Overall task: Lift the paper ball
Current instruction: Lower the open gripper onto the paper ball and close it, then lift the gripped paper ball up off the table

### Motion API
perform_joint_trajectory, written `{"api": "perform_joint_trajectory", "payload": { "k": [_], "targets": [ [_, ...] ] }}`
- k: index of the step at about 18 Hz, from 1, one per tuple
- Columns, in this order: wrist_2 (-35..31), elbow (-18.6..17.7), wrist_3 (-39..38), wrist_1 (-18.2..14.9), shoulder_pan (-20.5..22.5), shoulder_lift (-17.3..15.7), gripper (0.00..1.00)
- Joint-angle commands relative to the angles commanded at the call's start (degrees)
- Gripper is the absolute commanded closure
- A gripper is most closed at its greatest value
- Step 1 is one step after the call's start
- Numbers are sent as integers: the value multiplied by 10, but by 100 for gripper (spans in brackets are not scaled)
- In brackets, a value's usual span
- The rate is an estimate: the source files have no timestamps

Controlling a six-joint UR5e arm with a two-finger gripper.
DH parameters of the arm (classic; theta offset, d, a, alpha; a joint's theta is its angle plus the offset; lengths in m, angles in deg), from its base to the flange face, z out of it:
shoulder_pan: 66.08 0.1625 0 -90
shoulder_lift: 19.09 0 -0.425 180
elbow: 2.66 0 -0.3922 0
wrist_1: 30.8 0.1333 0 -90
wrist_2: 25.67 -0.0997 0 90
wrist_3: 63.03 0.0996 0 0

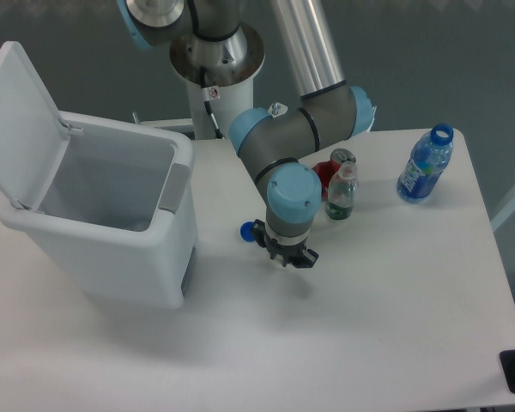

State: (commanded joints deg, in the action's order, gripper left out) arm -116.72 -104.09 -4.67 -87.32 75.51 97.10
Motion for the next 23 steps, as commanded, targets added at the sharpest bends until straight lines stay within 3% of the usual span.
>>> {"api": "perform_joint_trajectory", "payload": {
  "k": [5,11,19,23],
  "targets": [
    [1,14,0,-3,3,-3,100],
    [5,56,36,-5,11,-37,100],
    [64,67,94,-9,38,-126,100],
    [70,69,95,-41,38,-157,100]
  ]
}}
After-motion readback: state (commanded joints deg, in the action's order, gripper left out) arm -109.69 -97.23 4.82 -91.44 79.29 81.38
